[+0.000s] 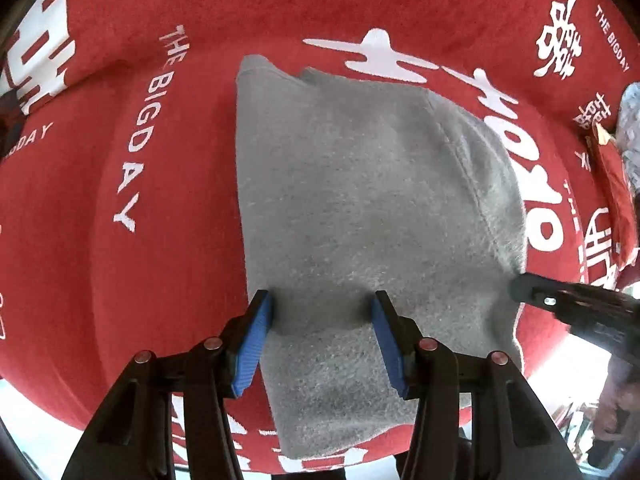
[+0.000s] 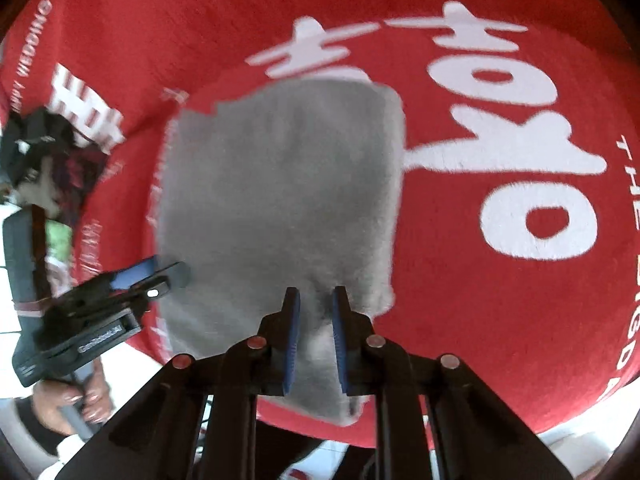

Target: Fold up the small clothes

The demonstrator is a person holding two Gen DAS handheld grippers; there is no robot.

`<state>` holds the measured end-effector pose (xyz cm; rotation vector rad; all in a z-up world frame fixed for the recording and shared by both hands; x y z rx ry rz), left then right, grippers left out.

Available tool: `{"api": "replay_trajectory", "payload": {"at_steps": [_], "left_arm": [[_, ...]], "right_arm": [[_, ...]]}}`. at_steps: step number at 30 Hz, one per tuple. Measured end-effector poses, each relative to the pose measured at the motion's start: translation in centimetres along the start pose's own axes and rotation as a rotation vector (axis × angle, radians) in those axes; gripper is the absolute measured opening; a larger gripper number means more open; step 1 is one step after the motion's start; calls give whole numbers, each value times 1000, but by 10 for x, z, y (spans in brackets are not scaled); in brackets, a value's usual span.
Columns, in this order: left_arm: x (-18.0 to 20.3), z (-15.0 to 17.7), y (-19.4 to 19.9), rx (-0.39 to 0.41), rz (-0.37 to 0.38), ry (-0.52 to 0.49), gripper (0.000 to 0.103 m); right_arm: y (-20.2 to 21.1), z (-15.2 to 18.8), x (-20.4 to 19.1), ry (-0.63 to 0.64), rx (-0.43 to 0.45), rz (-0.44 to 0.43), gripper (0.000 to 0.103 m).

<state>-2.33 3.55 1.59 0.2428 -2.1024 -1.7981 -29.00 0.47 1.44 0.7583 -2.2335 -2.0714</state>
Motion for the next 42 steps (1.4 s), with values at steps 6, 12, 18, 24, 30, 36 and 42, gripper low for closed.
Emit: {"api": "replay_trajectory", "payload": {"at_steps": [6, 12, 18, 24, 30, 36, 42], "left_arm": [[-7, 2, -1, -35, -5, 40, 61], [-7, 6, -2, -44, -12, 67, 61], [-6, 7, -3, -51, -20, 67, 61], [-7, 7, 0, -69, -34, 88, 61], [-3, 7, 21, -61, -67, 70, 61], [4, 4, 54, -43, -93, 50, 61], [9, 5, 84, -3, -136, 53, 95]], "right_arm": [[-9, -4, 13, -29, -2, 3, 18], [-4, 6, 9, -31, -23, 43, 23], [-3, 12, 10, -66, -39, 41, 23], [1, 13, 11, -99, -60, 30, 26], [17, 16, 4, -80, -67, 20, 26], [40, 19, -6, -68, -62, 12, 26], [67, 21, -18, -75, -34, 8, 43]]}}
Point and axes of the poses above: each gripper's, at about its wrist camera, not at the fingertips, and y roughly against the way its jaws point, x to its right, z to its underside, the point moved 3 cm from there along -y, roughly the way its jaws point, and after that the axes turned 2 degrees about -z, right-handed, at the moved point
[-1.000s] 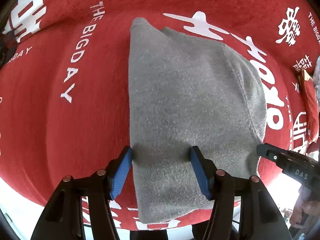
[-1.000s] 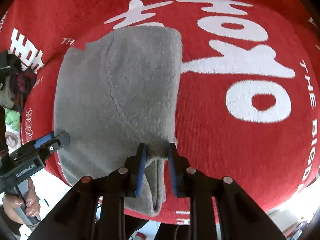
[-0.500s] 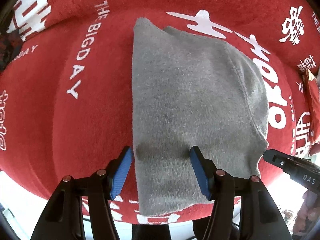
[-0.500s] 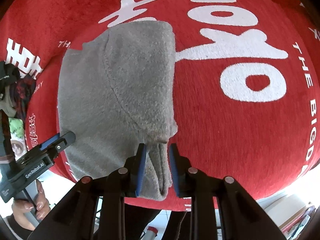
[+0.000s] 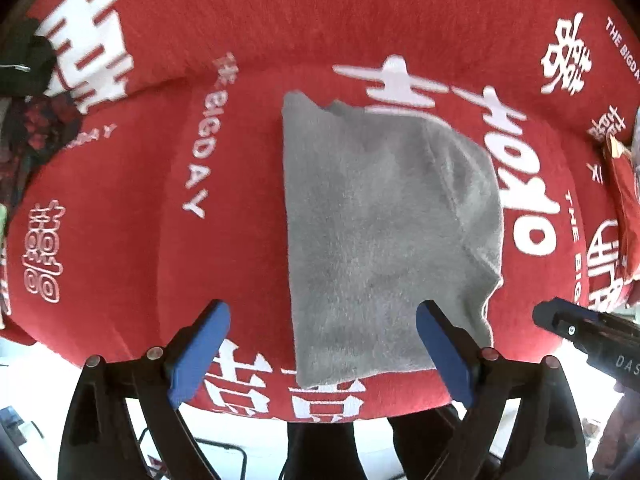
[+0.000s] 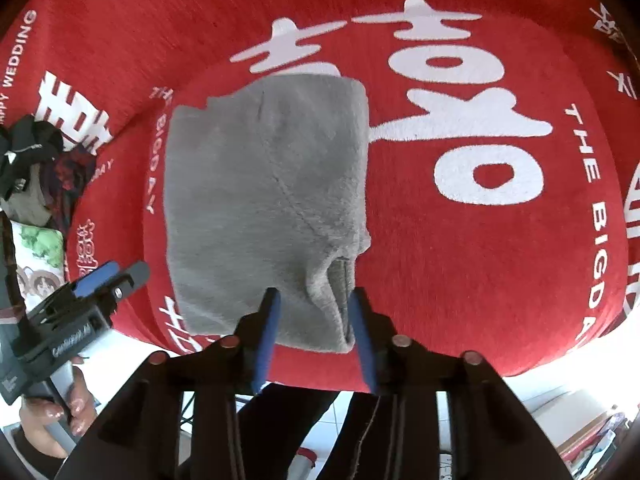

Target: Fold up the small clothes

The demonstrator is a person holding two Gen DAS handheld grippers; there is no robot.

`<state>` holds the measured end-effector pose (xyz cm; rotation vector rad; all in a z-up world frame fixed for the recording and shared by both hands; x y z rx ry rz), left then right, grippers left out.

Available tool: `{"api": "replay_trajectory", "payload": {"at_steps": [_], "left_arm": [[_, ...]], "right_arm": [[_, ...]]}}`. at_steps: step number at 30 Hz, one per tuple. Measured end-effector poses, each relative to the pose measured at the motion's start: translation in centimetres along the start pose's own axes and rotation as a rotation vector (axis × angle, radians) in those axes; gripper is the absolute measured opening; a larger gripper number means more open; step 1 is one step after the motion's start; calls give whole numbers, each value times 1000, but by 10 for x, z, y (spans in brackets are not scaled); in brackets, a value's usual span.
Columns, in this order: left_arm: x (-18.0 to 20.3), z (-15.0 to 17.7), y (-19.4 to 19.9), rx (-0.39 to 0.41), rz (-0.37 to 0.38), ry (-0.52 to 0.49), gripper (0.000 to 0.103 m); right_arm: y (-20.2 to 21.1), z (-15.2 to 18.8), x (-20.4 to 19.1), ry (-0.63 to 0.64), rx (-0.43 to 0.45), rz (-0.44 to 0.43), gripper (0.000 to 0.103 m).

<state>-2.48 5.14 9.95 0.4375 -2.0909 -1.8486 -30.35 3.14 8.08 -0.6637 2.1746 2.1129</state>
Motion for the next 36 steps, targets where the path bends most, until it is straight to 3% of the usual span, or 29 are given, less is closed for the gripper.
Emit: {"api": "replay_trajectory", "payload": {"at_steps": [2, 3, 4, 6, 12, 16, 22, 36], "left_arm": [[0, 1, 9, 13, 3, 2, 95], [0, 2, 12, 17, 11, 8, 95], [-1, 3, 15, 19, 20, 18, 103], [-1, 5, 19, 10, 8, 23, 102], [3, 11, 32, 17, -64, -23, 102], [0, 12, 43, 41, -109, -19, 102], [-9, 13, 54, 30, -66, 31, 102], [-10, 16, 69, 28, -116, 11, 102]], "right_arm": [[7, 1, -5, 3, 6, 8, 50], [9, 0, -8, 7, 10, 15, 58], [12, 0, -11, 11, 16, 23, 65], [17, 0, -16, 20, 29, 43, 76], [30, -2, -26, 42, 62, 125, 86], [41, -4, -33, 59, 103, 171, 86], [52, -2, -42, 80, 114, 237, 86], [63, 7, -50, 85, 114, 278, 86]]}}
Point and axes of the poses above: each gripper's, at about its wrist camera, not at the fingertips, and y roughly against the way its jaws point, x to its right, z to its underside, the point moved 3 cm from there along -y, roughly the way its jaws point, and after that the axes turned 2 degrees about -z, right-handed, at the moved point
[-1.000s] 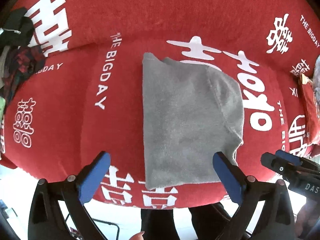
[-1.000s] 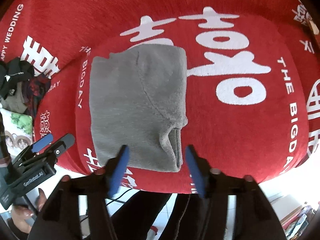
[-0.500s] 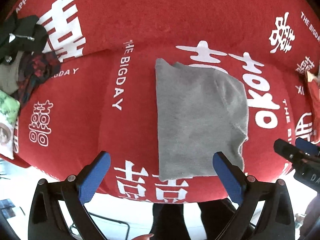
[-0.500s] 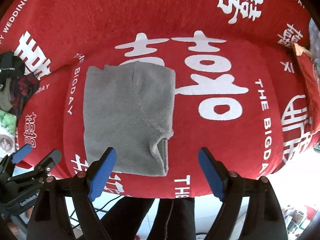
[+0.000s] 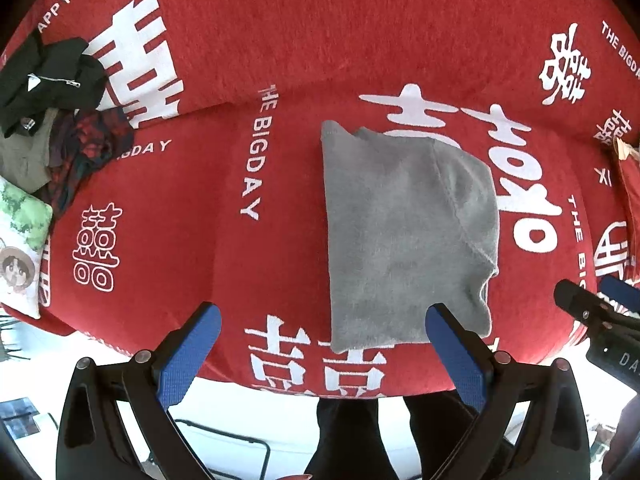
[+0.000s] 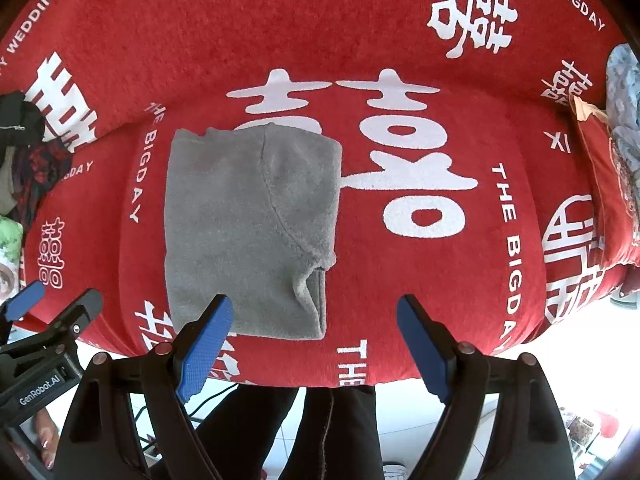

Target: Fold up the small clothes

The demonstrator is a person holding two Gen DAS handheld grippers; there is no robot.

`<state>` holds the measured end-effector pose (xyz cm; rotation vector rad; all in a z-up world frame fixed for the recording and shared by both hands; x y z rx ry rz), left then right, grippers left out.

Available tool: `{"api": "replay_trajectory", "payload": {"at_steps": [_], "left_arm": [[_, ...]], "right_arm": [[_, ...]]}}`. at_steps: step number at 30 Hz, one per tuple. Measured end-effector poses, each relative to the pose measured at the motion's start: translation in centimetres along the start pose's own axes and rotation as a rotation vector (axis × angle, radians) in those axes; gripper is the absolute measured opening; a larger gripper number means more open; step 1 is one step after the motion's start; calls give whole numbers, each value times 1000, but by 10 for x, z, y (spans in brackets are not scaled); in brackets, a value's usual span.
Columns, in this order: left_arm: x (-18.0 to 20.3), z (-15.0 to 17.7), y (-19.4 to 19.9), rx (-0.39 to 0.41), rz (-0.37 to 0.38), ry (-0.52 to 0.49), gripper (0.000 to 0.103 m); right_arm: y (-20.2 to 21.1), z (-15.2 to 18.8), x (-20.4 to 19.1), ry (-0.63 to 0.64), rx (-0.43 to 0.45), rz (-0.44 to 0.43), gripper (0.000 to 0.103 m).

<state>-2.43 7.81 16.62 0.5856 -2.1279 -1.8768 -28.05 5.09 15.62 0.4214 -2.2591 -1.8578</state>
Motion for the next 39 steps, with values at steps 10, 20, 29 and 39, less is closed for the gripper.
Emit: {"api": "replay_trajectory", "payload": {"at_steps": [10, 20, 29, 39], "left_arm": [[4, 2, 2, -7, -13, -19, 102], [5, 1, 6, 1, -28, -17, 102], [5, 0, 6, 0, -24, -19, 102], [4, -2, 7, -4, -24, -18, 102]], "right_arm": [[6, -4, -2, 12, 13, 8, 86], [8, -5, -2, 18, 15, 7, 86], [10, -6, -1, 15, 27, 16, 86], [11, -7, -2, 21, 28, 18, 86]]}}
Point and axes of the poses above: each gripper's, at about its wrist camera, not at the fingertips, and y roughly against the way its jaws point, x to its right, z to its underside, the point moved 3 cm from there along -y, roughly the way its jaws point, and after that the axes turned 2 degrees about -z, right-handed, at the moved point
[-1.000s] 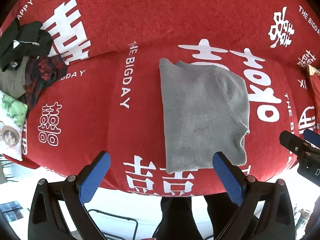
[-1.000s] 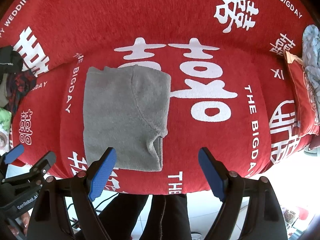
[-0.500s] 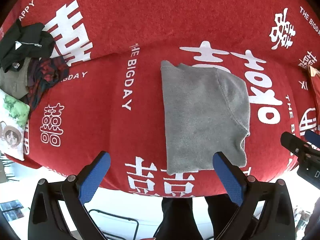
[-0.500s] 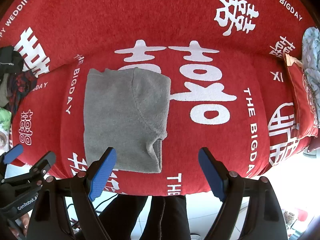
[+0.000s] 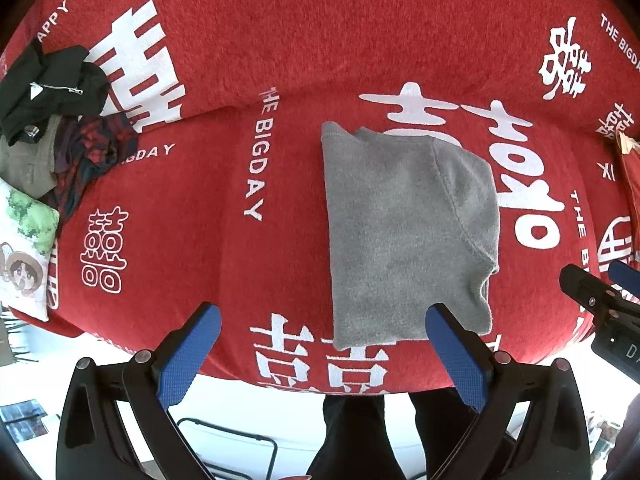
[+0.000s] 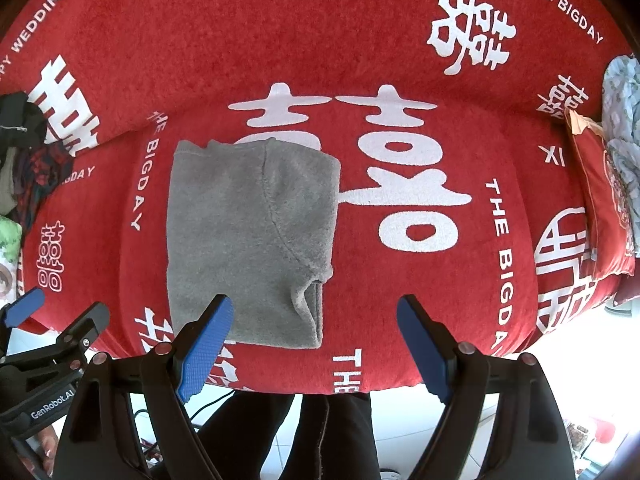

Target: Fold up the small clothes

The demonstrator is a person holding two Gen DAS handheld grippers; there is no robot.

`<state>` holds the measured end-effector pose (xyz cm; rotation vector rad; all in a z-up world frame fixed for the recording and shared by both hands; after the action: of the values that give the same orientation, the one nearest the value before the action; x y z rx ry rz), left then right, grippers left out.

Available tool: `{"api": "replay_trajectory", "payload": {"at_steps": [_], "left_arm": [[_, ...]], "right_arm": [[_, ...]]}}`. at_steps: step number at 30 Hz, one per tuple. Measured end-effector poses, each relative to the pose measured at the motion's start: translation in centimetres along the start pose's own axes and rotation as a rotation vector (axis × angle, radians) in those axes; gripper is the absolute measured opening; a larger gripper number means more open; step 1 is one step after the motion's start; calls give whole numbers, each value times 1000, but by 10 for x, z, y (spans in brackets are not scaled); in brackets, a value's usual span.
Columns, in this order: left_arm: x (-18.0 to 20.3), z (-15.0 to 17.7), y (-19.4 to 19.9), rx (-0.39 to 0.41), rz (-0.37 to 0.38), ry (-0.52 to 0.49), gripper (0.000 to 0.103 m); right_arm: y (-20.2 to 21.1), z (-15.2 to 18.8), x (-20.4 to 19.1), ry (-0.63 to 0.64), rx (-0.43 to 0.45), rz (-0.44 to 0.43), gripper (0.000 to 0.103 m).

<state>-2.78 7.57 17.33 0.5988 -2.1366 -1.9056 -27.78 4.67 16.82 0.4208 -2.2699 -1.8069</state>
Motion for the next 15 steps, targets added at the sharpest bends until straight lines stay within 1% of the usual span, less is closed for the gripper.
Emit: {"api": "replay_trajectory", "payload": {"at_steps": [8, 15], "left_arm": [[1, 1, -1, 11, -33, -11, 102], [1, 1, 1, 20, -36, -14, 102]], "right_arm": [[0, -1, -3, 4, 3, 0, 86], [1, 0, -3, 10, 10, 3, 86]]}}
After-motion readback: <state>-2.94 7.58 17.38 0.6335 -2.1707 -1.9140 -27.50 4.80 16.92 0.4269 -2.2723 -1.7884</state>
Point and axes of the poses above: each gripper's, at about its wrist camera, not at the fingertips, and y roughly against the way its jaws point, x to its right, z to its underside, the point moved 3 cm from there along -y, roughly the way its jaws point, and after that the axes turned 2 degrees about -z, right-handed, at the moved point
